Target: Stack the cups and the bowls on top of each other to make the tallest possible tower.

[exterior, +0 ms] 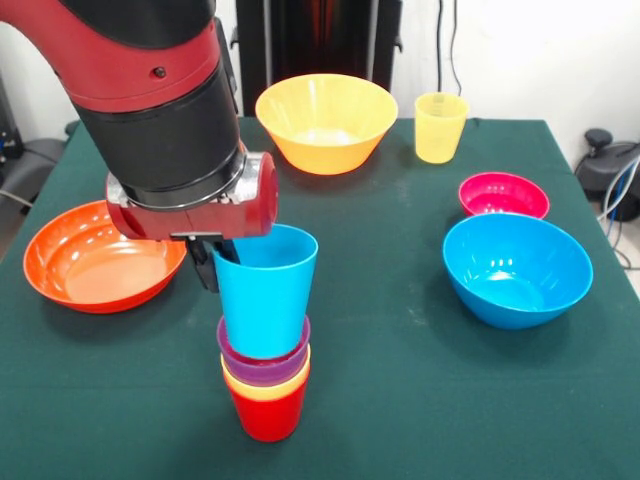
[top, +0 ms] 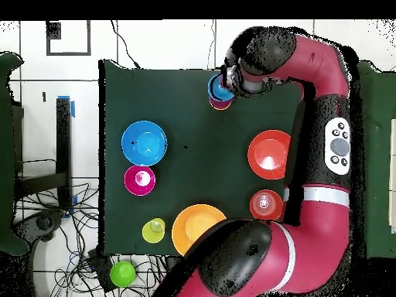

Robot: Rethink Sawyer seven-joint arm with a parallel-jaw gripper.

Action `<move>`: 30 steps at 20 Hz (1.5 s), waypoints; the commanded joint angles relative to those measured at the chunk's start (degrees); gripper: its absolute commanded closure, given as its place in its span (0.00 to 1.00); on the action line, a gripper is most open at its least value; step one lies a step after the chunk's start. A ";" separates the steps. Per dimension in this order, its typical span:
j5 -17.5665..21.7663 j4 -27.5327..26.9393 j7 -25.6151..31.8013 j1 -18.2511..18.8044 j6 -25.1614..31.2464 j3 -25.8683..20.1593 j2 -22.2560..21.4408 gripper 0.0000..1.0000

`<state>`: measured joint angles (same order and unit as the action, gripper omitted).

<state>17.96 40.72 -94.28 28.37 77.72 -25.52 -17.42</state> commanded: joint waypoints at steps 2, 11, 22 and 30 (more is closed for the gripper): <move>4.81 5.73 20.72 0.48 -4.12 -1.80 1.26 1.00; 5.00 7.65 20.88 0.96 -4.32 -1.55 0.81 1.00; 6.26 8.22 23.45 1.54 -3.47 -1.55 0.39 1.00; 6.74 7.69 23.17 1.40 -3.24 -1.26 0.79 1.00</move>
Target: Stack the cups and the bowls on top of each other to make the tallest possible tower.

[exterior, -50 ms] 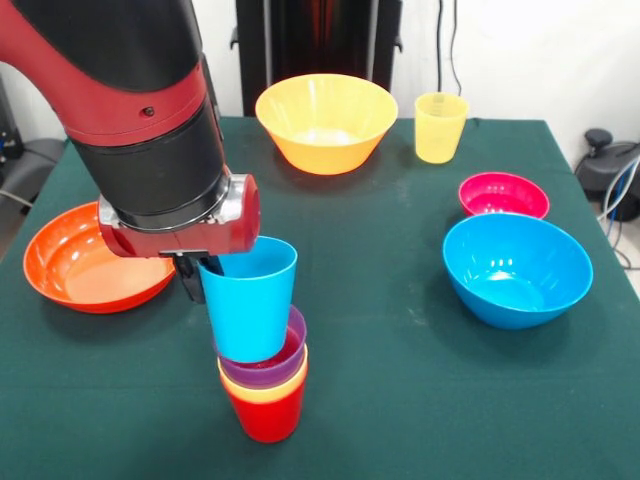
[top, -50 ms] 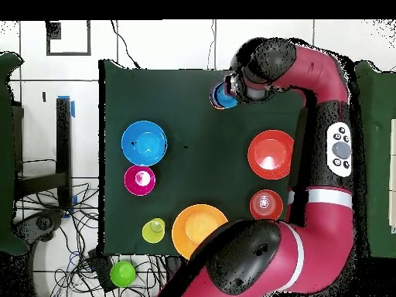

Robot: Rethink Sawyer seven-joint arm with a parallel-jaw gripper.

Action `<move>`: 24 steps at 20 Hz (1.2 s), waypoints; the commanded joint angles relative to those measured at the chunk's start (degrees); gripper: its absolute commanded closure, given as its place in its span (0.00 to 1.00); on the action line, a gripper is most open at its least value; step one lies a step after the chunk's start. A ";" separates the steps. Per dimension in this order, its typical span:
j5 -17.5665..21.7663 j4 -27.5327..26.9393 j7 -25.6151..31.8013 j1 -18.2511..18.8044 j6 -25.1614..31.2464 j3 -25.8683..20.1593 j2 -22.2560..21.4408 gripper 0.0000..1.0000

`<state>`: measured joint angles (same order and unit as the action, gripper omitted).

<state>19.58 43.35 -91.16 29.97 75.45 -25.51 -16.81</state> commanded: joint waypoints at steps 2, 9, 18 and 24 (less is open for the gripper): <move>4.93 4.25 19.66 -0.53 0.31 -1.25 0.41 1.00; 4.30 3.75 18.50 -0.74 1.34 -1.35 0.54 1.00; 3.36 2.98 16.58 -0.95 3.88 -1.37 0.91 1.00; 2.73 2.95 15.80 -0.88 4.41 -1.54 0.93 1.00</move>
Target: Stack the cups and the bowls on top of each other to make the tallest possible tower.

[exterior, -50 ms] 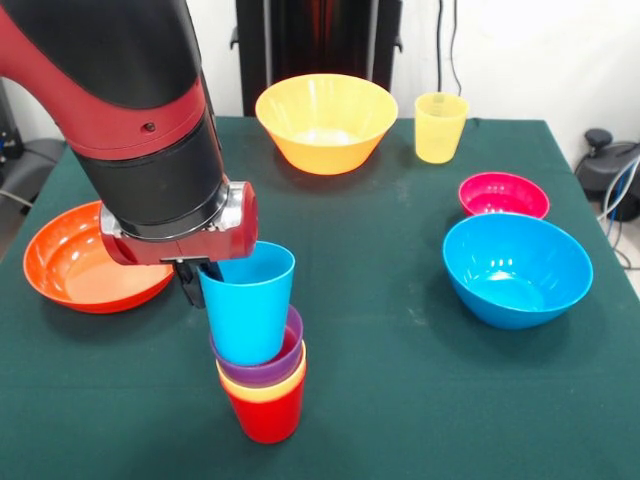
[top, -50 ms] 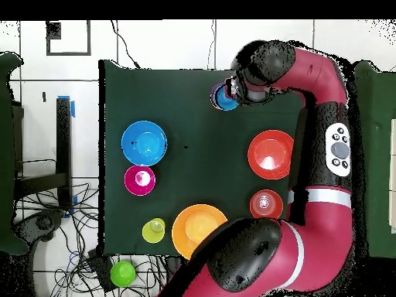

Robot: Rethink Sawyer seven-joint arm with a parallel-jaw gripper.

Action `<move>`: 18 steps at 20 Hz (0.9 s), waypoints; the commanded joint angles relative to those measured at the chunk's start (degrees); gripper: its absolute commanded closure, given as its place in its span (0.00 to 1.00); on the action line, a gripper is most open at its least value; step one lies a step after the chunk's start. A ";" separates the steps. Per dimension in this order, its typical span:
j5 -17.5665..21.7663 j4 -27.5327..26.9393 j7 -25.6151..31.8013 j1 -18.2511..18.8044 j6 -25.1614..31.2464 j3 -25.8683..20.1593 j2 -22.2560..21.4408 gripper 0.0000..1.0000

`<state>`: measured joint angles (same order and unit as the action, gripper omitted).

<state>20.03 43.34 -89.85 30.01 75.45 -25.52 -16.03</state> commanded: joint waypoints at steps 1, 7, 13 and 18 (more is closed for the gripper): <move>2.19 2.92 14.36 -0.93 4.50 -1.57 0.13 1.00; 1.34 3.12 13.19 -0.95 5.22 -1.74 0.09 1.00; 0.67 3.64 12.02 -1.01 5.27 -1.85 -0.12 1.00; -0.14 4.52 11.49 -0.79 4.64 -1.92 -0.30 0.00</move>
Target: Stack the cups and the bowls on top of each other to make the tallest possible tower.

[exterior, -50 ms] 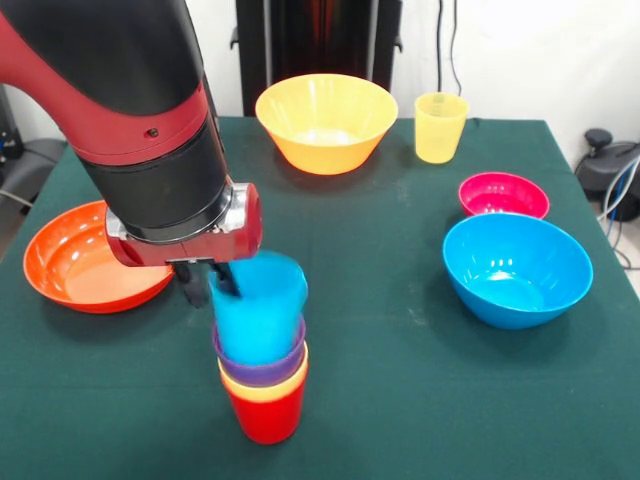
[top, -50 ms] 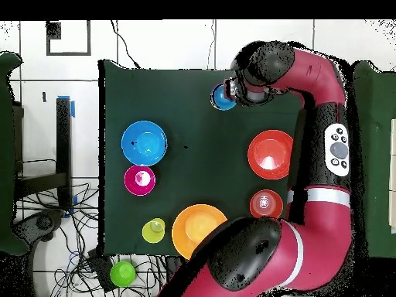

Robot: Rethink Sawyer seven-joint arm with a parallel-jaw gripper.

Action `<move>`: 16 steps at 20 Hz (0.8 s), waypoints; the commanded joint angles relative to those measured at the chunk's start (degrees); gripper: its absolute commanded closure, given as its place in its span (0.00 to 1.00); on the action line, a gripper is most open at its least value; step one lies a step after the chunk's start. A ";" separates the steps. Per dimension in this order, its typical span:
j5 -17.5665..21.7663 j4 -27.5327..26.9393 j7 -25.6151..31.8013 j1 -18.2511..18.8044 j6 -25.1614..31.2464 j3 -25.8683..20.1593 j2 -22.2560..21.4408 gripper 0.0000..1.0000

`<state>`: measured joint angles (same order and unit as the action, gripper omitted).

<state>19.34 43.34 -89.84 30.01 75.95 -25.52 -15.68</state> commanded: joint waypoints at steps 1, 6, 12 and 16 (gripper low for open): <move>0.54 4.42 11.73 -0.78 3.78 -2.06 -0.58 0.00; 0.37 4.41 11.48 -0.85 3.32 -1.97 -0.61 0.00; 0.05 4.93 11.04 -0.86 3.58 -1.90 -0.85 0.00; -1.02 5.84 9.58 -1.01 6.63 -1.60 -2.68 0.00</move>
<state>18.69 43.47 -89.84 30.02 76.26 -25.51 -15.78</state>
